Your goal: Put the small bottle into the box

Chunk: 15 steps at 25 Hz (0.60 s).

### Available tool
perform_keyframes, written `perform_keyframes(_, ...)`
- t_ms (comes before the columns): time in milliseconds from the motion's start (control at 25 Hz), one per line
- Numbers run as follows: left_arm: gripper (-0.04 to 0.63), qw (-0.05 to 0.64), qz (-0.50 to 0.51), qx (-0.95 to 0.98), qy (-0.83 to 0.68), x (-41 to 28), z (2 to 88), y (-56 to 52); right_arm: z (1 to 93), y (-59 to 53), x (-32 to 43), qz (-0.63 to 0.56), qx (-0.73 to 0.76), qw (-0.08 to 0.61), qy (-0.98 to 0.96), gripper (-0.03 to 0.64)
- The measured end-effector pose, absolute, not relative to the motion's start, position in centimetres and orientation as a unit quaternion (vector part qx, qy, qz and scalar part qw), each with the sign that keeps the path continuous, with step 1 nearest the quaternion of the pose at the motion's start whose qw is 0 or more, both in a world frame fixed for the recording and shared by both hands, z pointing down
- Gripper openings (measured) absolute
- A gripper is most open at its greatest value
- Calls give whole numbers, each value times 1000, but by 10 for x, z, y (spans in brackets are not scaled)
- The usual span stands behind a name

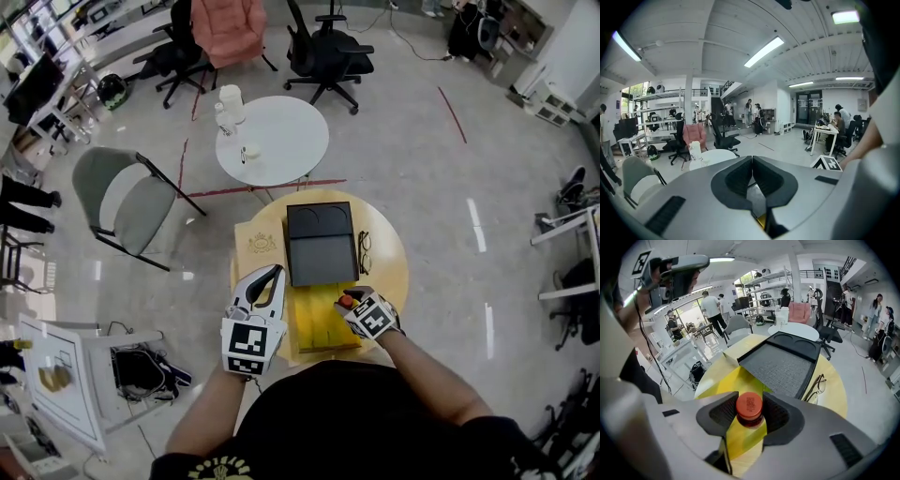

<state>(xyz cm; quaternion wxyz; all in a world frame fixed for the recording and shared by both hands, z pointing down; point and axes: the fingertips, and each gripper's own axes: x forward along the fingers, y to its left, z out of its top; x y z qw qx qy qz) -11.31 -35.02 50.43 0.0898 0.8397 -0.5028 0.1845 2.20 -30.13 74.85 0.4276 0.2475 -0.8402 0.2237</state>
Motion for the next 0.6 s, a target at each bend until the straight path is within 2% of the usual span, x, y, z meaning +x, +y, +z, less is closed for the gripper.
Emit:
perform_keyframes(320,20,74,186,846,-494,-105,492,-342,762,-286,26,233,247,435,-834,175)
perform_keyframes(600,20,71,184,847,-493,-106,487,-328,739,-286,21,227,260,404,-847,149)
